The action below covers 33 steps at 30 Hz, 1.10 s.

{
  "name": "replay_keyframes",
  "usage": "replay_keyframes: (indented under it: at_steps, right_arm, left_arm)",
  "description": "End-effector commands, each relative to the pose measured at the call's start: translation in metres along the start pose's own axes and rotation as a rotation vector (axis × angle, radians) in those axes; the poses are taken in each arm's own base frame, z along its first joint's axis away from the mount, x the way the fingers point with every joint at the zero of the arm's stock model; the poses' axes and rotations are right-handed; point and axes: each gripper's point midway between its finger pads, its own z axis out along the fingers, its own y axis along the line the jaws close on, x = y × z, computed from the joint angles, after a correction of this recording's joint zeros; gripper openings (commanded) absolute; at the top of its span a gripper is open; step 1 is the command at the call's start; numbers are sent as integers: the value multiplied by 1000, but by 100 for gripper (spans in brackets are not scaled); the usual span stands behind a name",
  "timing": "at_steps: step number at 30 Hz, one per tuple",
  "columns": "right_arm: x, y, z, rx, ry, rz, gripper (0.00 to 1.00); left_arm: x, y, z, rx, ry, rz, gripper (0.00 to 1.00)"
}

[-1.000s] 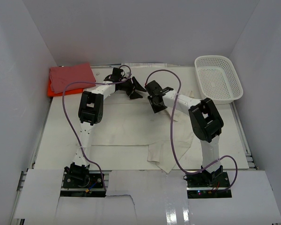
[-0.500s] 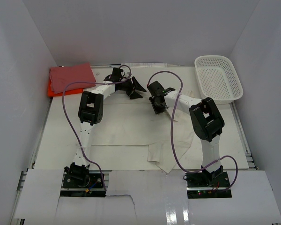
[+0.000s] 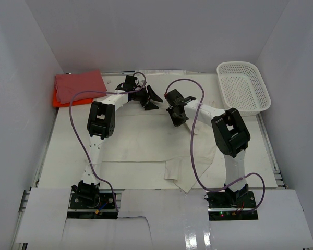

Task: Fold and stack the t-shirts
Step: Fold the flattened tshirt in 1/3 of the way

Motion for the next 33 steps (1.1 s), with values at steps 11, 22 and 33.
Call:
replay_keyframes:
  at_steps: [11, 22, 33]
  right_arm:
    - [-9, 22, -28, -138, 98, 1, 8]
    - [-4, 53, -27, -305, 185, 8, 8]
    - [-12, 52, -36, -424, 187, 80, 24]
  left_arm:
    - [-11, 36, 2, -84, -37, -44, 64]
    - [-11, 34, 1, -81, -36, -43, 64]
    - [-12, 32, -1, -76, -37, -44, 64]
